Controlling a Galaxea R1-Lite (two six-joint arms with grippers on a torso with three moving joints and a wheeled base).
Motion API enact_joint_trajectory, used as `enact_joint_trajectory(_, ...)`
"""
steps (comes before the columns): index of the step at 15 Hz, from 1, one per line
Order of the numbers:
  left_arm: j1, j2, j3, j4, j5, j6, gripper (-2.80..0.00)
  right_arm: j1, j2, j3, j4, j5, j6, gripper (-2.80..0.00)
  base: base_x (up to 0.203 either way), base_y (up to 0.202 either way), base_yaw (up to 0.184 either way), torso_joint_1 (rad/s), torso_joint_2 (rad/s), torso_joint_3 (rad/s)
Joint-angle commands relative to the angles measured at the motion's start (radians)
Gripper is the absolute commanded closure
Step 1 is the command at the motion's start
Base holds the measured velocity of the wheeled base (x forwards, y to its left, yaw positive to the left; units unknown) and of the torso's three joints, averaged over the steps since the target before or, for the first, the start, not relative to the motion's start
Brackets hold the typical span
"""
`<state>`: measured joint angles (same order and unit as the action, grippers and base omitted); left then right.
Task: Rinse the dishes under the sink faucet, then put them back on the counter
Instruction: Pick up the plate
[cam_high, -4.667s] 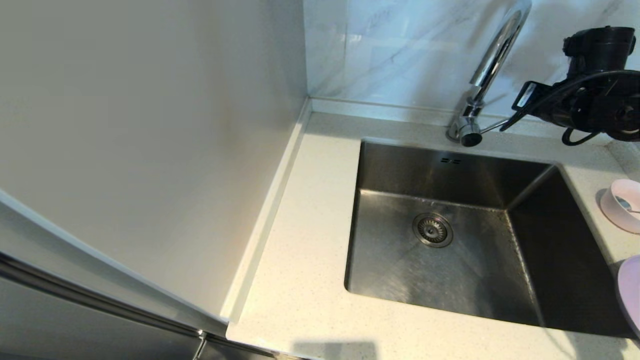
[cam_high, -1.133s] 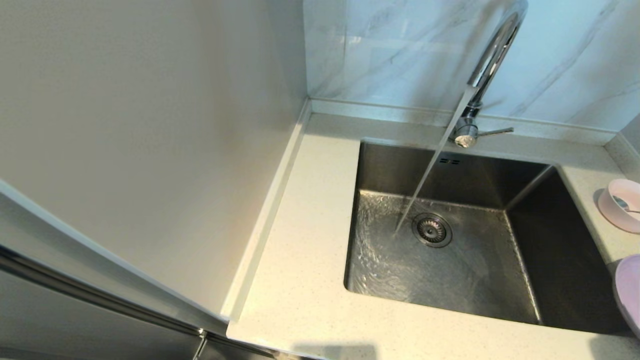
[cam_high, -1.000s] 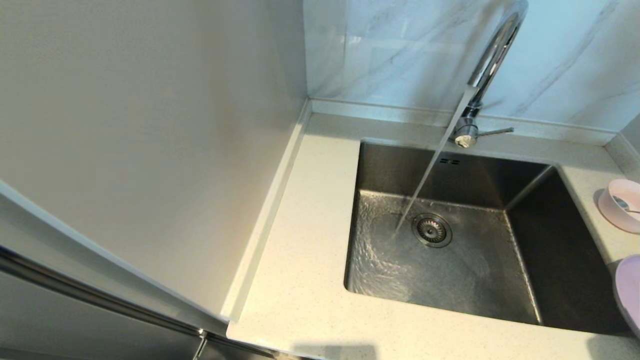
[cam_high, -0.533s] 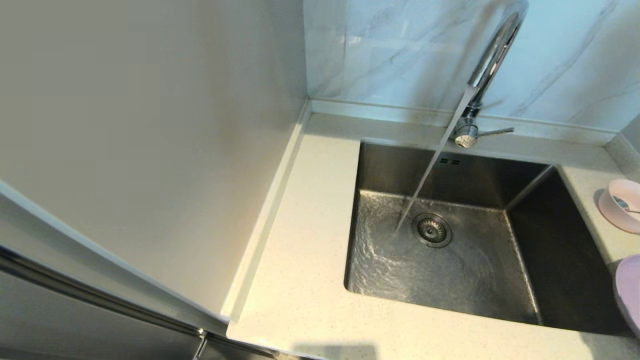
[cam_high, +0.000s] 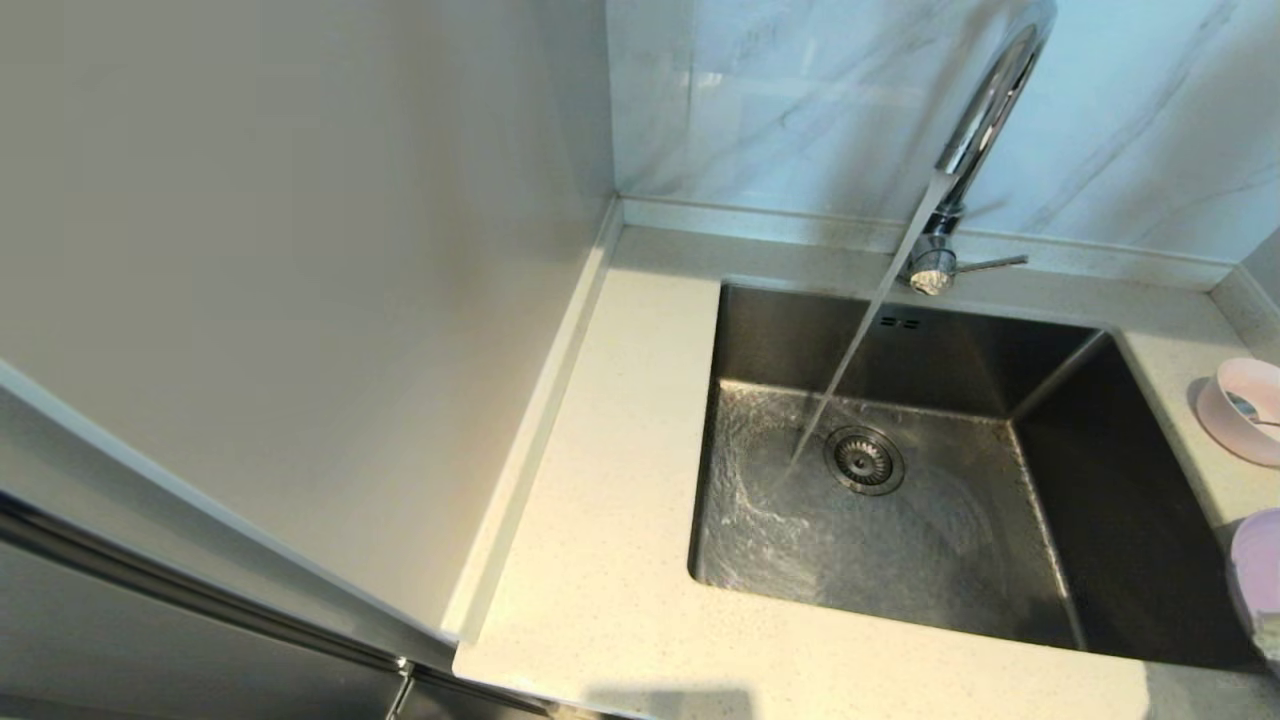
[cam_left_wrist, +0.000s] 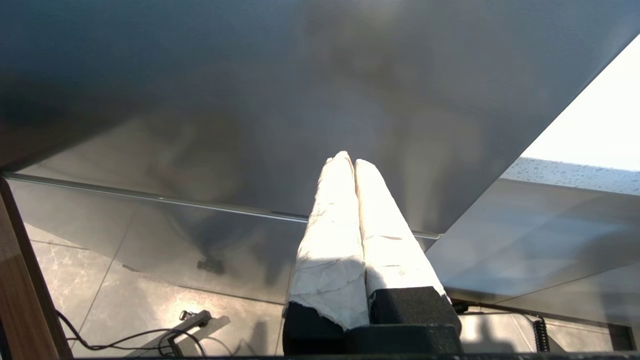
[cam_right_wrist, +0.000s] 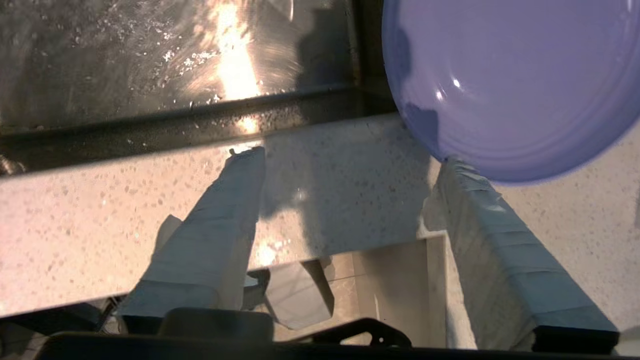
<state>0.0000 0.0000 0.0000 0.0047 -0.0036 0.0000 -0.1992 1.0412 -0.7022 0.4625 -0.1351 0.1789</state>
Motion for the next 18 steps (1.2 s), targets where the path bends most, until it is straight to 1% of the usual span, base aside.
enact_joint_trajectory(1, 0.0, 0.0, 0.0, 0.0, 0.001, 0.0, 0.0, -0.005, 0.071, 0.031, -0.053, -0.001, 0.0, -2.8, 0.0, 0.0, 0.0, 0.0, 0.0, 0.0)
enact_joint_trajectory(4, 0.0, 0.0, 0.0, 0.0, 0.0, 0.0, 0.0, -0.011, 0.174, 0.077, -0.212, -0.015, 0.0, -2.8, 0.0, 0.0, 0.0, 0.0, 0.0, 0.0)
enact_joint_trajectory(6, 0.0, 0.0, 0.0, 0.0, 0.001, 0.0, 0.0, -0.02, 0.238, 0.088, -0.279, -0.064, 0.0, -2.8, 0.0, 0.0, 0.0, 0.0, 0.0, 0.0)
enact_joint_trajectory(7, 0.0, 0.0, 0.0, 0.0, 0.001, 0.0, 0.0, -0.022, 0.265, 0.096, -0.309, -0.075, 0.0, -2.8, 0.0, 0.0, 0.0, 0.0, 0.0, 0.0)
enact_joint_trajectory(11, 0.0, 0.0, 0.0, 0.0, 0.001, 0.0, 0.0, -0.063, 0.378, 0.111, -0.43, -0.08, -0.001, -2.8, 0.0, 0.0, 0.0, 0.0, 0.0, 0.0)
enact_joint_trajectory(13, 0.0, 0.0, 0.0, 0.0, 0.0, 0.0, 0.0, -0.089, 0.428, 0.115, -0.496, -0.08, -0.017, -2.8, 0.0, 0.0, 0.0, 0.0, 0.0, 0.0)
enact_joint_trajectory(17, 0.0, 0.0, 0.0, 0.0, 0.0, 0.0, 0.0, -0.137, 0.505, 0.117, -0.574, -0.08, -0.045, -2.8, 0.0, 0.0, 0.0, 0.0, 0.0, 0.0)
enact_joint_trajectory(18, 0.0, 0.0, 0.0, 0.0, -0.001, 0.0, 0.0, -0.14, 0.505, 0.121, -0.576, -0.081, -0.057, 0.0, 0.0, 0.0, 0.0, 0.0, 0.0, 0.0)
